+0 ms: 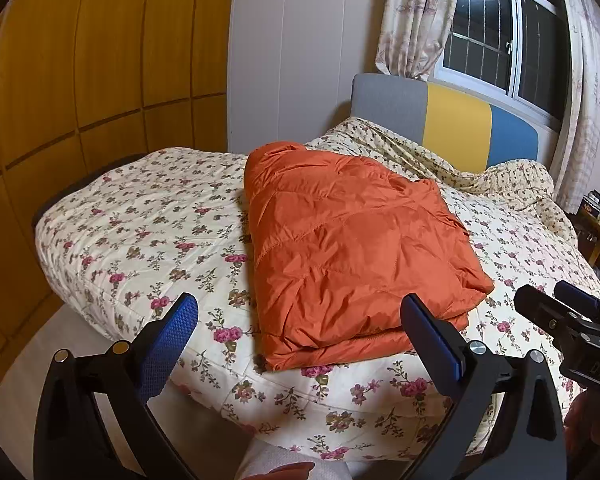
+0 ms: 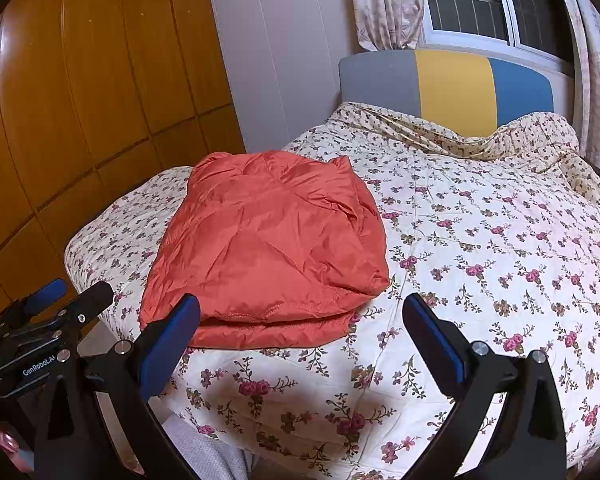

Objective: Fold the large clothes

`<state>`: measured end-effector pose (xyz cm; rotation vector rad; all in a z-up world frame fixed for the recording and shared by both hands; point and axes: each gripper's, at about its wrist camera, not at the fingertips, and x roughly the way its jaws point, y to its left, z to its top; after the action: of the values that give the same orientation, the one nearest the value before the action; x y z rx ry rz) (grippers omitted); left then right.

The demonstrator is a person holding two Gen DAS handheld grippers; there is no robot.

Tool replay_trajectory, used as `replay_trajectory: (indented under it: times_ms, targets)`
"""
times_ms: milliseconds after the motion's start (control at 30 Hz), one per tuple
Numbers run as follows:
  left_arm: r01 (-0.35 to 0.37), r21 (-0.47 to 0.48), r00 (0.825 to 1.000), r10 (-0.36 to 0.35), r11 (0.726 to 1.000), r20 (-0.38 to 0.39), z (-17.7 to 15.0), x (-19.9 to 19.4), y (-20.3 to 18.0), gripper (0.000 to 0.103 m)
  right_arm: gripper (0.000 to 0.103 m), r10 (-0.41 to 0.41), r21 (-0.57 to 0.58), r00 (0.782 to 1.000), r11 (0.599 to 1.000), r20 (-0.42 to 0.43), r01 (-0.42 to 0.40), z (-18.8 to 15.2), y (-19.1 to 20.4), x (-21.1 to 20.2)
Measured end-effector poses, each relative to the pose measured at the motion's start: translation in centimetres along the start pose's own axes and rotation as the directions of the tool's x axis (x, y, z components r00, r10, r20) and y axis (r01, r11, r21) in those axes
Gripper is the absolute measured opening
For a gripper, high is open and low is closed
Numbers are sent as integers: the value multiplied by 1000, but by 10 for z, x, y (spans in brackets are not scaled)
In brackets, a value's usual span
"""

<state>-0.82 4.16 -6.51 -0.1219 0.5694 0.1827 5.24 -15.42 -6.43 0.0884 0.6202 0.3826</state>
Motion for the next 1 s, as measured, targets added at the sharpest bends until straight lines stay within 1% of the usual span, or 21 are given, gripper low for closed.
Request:
replay_trajectory:
  times_ms: [500,700,800,1000]
  targets:
    - [-1,4,1000,1,1000,-5,-3,2,0,100,101,3,8,1000,1000,-10,-3,-1,-2,3]
    - [4,-11,1000,-4,1000,-9,-4,2,2,100,101,4,8,1000,1000,-12,-4,-2,-2,4]
    - [-3,0,1000,3,1000,-3,-4,1,1,100,101,7,13,1000,1000,-17,-7,-2,-3,4]
    - [5,16,1000,-5,1000,-6,-4,2,0,100,101,9,13,1000,1000,-21,-9,-3,-4,5]
